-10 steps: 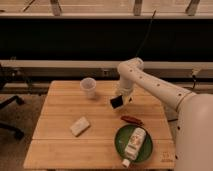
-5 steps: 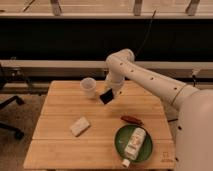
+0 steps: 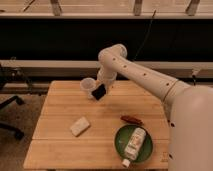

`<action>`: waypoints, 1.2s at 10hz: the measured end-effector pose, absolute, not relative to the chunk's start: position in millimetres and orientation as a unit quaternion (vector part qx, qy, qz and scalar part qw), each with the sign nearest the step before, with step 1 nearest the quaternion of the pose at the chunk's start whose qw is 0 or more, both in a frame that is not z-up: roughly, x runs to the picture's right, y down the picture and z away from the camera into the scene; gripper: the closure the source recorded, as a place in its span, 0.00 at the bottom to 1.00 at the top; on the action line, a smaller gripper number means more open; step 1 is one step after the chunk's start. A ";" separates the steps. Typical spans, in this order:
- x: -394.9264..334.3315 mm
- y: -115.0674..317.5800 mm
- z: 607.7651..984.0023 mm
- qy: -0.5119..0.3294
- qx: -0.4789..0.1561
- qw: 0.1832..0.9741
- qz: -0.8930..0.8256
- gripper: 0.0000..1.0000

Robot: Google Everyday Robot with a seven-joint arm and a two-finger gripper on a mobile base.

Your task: Place the eraser in the ceramic cup

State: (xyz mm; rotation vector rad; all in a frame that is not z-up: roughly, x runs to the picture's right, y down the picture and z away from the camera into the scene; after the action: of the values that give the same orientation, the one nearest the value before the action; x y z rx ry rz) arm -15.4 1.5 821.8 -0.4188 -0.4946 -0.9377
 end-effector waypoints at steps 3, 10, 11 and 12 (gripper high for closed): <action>-36.5 -19.9 818.1 -0.242 -0.166 0.838 -0.460 1.00; -69.1 -66.0 829.0 -0.217 -0.089 0.852 -0.468 0.98; -73.5 -70.2 830.3 -0.216 -0.083 0.853 -0.468 0.91; -78.5 -72.9 831.7 -0.216 -0.080 0.852 -0.469 0.81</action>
State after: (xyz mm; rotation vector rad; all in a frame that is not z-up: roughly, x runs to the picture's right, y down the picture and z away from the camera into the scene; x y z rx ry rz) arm -78.5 -72.9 831.7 -0.1690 -0.4554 -0.9876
